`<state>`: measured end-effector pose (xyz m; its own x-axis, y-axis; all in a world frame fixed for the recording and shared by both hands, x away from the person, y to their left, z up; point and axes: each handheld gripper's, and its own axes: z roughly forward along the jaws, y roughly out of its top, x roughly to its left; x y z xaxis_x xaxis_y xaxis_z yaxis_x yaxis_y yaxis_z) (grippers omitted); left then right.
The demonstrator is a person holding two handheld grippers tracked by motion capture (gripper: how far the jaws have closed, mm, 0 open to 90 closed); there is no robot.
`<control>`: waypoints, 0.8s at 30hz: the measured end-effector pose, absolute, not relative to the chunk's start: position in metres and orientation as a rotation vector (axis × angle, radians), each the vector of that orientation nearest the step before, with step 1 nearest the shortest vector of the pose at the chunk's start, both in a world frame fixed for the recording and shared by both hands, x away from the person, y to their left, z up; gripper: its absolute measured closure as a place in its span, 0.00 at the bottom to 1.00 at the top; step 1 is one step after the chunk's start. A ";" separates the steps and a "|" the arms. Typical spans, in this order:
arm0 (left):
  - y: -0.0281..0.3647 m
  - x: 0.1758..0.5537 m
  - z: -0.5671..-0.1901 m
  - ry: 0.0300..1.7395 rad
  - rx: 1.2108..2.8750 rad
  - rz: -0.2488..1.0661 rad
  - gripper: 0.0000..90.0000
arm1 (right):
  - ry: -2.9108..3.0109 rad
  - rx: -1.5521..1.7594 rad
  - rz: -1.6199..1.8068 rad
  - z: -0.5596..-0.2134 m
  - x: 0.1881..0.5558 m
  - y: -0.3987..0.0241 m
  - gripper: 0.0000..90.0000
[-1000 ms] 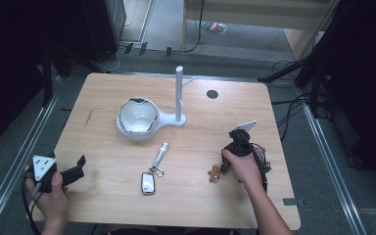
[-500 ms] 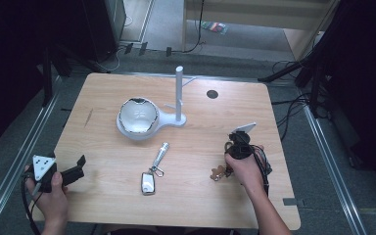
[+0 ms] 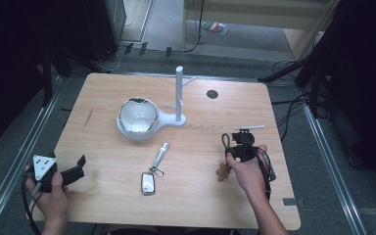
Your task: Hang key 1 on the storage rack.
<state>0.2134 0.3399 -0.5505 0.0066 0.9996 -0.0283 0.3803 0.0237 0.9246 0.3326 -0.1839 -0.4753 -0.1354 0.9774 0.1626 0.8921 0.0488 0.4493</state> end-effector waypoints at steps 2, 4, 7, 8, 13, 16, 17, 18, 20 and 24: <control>0.340 0.214 -0.551 1.493 1.473 0.969 0.00 | 2.122 1.922 0.698 -0.473 0.331 -0.183 0.91; 0.340 0.213 -0.550 1.492 1.473 0.966 0.00 | 2.099 1.877 0.764 -0.465 0.328 -0.181 0.91; 0.340 0.213 -0.550 1.492 1.474 0.965 0.00 | 2.060 1.836 0.831 -0.458 0.326 -0.180 0.91; 0.340 0.213 -0.550 1.490 1.475 0.964 0.00 | 2.060 1.836 0.831 -0.458 0.326 -0.180 0.91; 0.340 0.214 -0.550 1.491 1.485 0.958 0.00 | 1.976 1.769 0.946 -0.446 0.321 -0.179 0.91; 0.341 0.214 -0.550 1.492 1.480 0.954 0.00 | 1.943 1.718 0.994 -0.440 0.320 -0.178 0.91; 0.341 0.214 -0.550 1.492 1.476 0.953 0.00 | 1.943 1.718 0.994 -0.440 0.320 -0.178 0.91; 0.341 0.214 -0.550 1.494 1.476 0.952 0.00 | 1.933 1.701 0.999 -0.438 0.320 -0.177 0.91; 0.341 0.214 -0.550 1.494 1.479 0.948 0.00 | 1.916 1.672 1.031 -0.434 0.321 -0.174 0.91; 0.340 0.215 -0.550 1.491 1.496 0.945 0.00 | 1.885 1.629 1.077 -0.426 0.323 -0.170 0.91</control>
